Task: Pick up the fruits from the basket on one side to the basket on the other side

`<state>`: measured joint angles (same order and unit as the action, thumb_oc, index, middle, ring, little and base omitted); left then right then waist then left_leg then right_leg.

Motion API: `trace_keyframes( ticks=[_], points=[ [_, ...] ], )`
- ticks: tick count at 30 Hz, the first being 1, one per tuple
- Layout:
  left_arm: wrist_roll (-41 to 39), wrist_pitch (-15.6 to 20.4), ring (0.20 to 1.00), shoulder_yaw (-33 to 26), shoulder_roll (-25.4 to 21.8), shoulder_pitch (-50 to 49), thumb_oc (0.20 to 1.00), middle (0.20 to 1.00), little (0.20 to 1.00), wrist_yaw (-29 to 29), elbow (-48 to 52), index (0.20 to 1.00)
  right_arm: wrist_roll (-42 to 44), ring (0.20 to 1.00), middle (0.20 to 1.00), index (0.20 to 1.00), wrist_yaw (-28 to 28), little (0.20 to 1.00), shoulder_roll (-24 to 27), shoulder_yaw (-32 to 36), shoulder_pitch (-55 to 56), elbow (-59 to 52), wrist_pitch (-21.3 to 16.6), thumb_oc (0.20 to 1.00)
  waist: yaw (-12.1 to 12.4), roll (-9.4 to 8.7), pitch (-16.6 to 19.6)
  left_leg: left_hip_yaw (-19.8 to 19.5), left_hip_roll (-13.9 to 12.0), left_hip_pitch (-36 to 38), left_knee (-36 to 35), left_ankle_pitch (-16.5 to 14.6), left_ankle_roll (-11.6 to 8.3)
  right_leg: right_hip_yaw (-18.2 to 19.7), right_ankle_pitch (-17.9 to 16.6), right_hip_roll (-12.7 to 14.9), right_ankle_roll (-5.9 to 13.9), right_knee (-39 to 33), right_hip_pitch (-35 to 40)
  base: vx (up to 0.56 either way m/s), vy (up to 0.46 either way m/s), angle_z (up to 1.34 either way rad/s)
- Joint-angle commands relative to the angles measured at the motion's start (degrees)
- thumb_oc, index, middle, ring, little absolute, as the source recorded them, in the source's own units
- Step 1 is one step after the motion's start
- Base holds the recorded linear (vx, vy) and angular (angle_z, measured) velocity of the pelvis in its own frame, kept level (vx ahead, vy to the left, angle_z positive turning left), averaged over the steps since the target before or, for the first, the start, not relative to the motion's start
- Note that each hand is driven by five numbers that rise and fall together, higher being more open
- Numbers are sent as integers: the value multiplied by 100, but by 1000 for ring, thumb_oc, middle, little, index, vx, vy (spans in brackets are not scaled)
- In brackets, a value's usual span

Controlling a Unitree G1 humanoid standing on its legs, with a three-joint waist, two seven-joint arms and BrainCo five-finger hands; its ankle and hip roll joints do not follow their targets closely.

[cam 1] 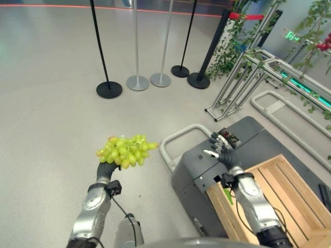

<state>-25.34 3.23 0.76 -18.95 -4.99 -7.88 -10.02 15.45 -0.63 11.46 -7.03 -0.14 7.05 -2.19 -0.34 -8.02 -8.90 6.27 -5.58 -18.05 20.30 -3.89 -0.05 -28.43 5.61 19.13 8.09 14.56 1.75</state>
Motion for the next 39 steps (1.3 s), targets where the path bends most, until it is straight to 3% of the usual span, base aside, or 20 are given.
trace_keyframes(
  ticks=[1, 5, 6, 8, 9, 10, 11, 14, 15, 17, 19, 24, 29, 31, 39],
  points=[
    [361, 495, 200, 66, -49, 366, 200, 200, 200, -46, 742, 200, 350, 1000, 1000, 1000, 206, 1000, 128, 108, -334, -230, -382, 1000, -19, 183, -84, -147, -139, 1015, -702, -697, -410, 391, -836, 47, 397, -129, -444, 62, 363, 42],
    [418, 492, 200, 109, -79, 397, 200, 200, 200, -87, 752, 200, 294, 1000, 1000, 1000, 259, 1000, 108, 111, -299, -252, -410, 1000, -16, 316, -172, -370, 186, 1074, -768, -662, -229, 979, -795, -76, 310, 200, -573, 55, 290, 49],
    [418, 491, 200, 111, -80, 401, 200, 200, 200, -87, 753, 200, 294, 1000, 1000, 1000, 259, 1000, 107, 115, -300, -253, -409, 1000, -23, 308, -162, -374, 200, 1057, -785, -627, -221, 973, -819, -65, 308, 184, -586, 129, 223, 50],
    [495, 443, 200, 353, -78, 490, 200, 200, 200, -34, 648, 200, 371, 1000, 1000, 1000, 257, 1000, 47, 188, -136, -295, -445, 1000, -298, 334, -166, -652, 414, 1134, -878, -586, -179, 2124, -239, -869, 90, 42, -790, 157, 178, 54],
    [495, 445, 200, 353, -78, 495, 200, 200, 200, -34, 644, 200, 373, 1000, 1000, 1000, 256, 1000, 48, 190, -140, -291, -447, 1000, -300, 333, -149, -654, 414, 1119, -904, -555, -182, 2122, -256, -870, 83, 32, -812, 115, 128, 70],
    [504, 431, 200, 396, -76, 494, 200, 200, 200, 15, 664, 200, 375, 1000, 1000, 1000, 261, 1000, 56, 187, -90, -300, -444, 1000, -319, 332, -142, -816, 488, 1188, -1009, -542, -159, 2273, -27, -1196, 36, -12, -854, 110, 104, 103],
    [551, 411, 200, 360, -92, 461, 200, 200, 200, 102, 724, 200, 505, 1000, 1000, 1000, 222, 1000, 39, 251, -27, -297, -460, 1000, -315, 284, -166, -1060, 537, 1237, -1137, -453, -179, 2013, -69, -1302, -17, -195, -1052, 133, 97, 85],
    [515, 405, 200, 346, -105, 462, 200, 200, 200, 108, 742, 200, 558, 1000, 1000, 1000, 241, 1000, 10, 343, 2, -280, -481, 1000, -397, 256, -206, -1260, 556, 1249, -1177, -398, -184, 1928, -129, -1388, -4, -274, -1352, 92, 21, 72],
    [488, 418, 200, 360, -100, 522, 200, 200, 200, 84, 721, 200, 598, 1000, 1000, 1000, 303, 1000, 10, 379, -33, -245, -560, 1000, -481, 292, -319, -1493, 624, 1304, -1103, -462, -192, 2022, -171, -1540, 55, -441, -1678, 180, 79, 70],
    [472, 425, 200, 379, -97, 542, 200, 200, 200, 94, 710, 200, 631, 1000, 1000, 1000, 341, 1000, 30, 388, -48, -246, -587, 1000, -532, 285, -382, -1609, 709, 1301, -1083, -434, -187, 2037, -261, -1532, 89, -536, -1730, 107, 53, 76],
    [503, 440, 200, 409, -79, 574, 200, 200, 200, 95, 694, 200, 642, 1000, 1000, 1000, 389, 1000, 49, 401, -88, -260, -635, 1000, -615, 321, -440, -1822, 836, 1394, -1131, -420, -160, 2253, -323, -1773, 138, -688, -1958, 88, 53, 96],
    [520, 502, 200, 412, -84, 580, 200, 200, 200, 121, 729, 200, 694, 1000, 1000, 1000, 421, 1000, 100, 446, -97, -321, -662, 1000, -660, 269, -393, -2131, 1116, 1435, -1113, -553, -88, 2621, -560, -1859, 159, -975, -1905, 97, -17, 90],
    [458, 546, 200, 442, -73, 605, 200, 200, 200, 137, 777, 200, 707, 1000, 1000, 1000, 458, 1000, 165, 474, -102, -345, -663, 1000, -677, 319, -361, -2291, 1325, 1408, -992, -671, -42, 2875, -453, -1888, 98, -830, -1798, 105, -34, 13],
    [381, 573, 200, 399, 9, 560, 200, 200, 200, 149, 806, 200, 711, 1000, 1000, 1000, 451, 1000, 210, 488, -74, -314, -639, 1000, -611, 447, -231, -2411, 1464, 1426, -1024, -737, -48, 3057, -306, -1865, -10, -855, -1636, 194, -24, 37],
    [267, 540, 200, 296, 97, 349, 200, 200, 200, 216, 893, 200, 652, 1000, 1000, 1000, 363, 1000, 371, 408, -83, -351, -562, 1000, -618, 704, 57, -2479, 1354, 1702, -684, -1056, -229, 2873, -83, -1853, -180, -1035, -1203, 243, -103, 22]
  ],
)
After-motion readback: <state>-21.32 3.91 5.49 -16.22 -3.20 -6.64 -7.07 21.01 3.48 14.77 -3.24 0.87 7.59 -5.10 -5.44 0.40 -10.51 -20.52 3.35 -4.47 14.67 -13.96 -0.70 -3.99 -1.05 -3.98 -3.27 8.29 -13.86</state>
